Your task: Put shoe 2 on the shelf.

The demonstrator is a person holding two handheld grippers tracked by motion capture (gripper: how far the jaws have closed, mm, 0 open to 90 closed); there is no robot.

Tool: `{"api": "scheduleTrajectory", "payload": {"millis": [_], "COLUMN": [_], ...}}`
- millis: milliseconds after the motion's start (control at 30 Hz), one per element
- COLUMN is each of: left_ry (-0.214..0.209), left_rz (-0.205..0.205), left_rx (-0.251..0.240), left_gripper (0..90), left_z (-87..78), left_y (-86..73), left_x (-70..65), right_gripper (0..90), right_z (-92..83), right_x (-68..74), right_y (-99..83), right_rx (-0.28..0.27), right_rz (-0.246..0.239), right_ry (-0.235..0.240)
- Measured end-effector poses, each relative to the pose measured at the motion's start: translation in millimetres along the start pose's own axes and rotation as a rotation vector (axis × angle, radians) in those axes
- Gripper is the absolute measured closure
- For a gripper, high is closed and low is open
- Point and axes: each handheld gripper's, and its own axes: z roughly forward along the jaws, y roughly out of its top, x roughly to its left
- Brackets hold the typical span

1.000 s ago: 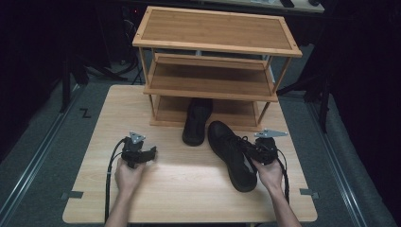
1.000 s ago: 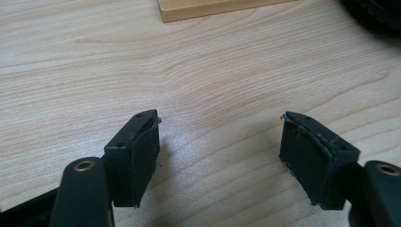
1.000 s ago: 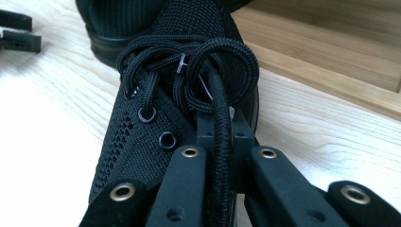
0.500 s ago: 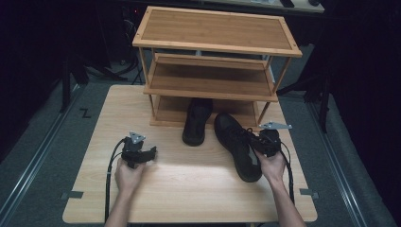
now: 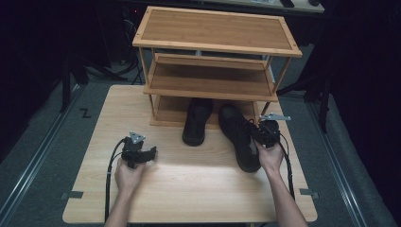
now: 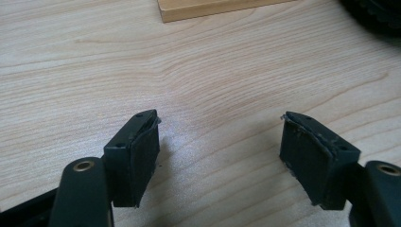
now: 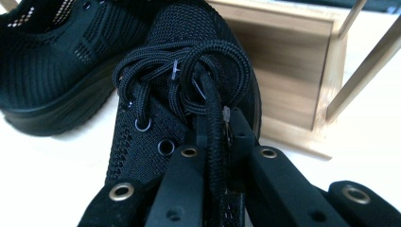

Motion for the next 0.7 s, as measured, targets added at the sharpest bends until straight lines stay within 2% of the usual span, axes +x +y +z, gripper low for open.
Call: {"api": "scheduleTrajectory", "payload": {"millis": [267,500,600,700], "left_ry": [0.000,0.000,0.000,0.000], "left_rz": [0.000,0.000,0.000,0.000], "left_rx": [0.000,0.000,0.001,0.000], "left_gripper": [29.5,29.4,29.4,29.4], "left_z": [0.0,0.0,-0.1,-0.1], "left_y": [0.0,0.0,-0.1,-0.1], "left_x": [-0.1,-0.1,-0.1,-0.2], "right_gripper": [87.6,87.5,87.5,87.5], "right_z": [10.5,20.8,27.5,36.6], "right_x": [3.9,10.7,12.4,13.7], "right_y": [16.6,32.0,36.9,41.6], "right_rx": [-0.009,-0.008,-0.007,0.006], "right_rz": [-0.007,-0.032,-0.018,0.021], "right_ry": [-0.047,-0.113,-0.118,-0.105]}}
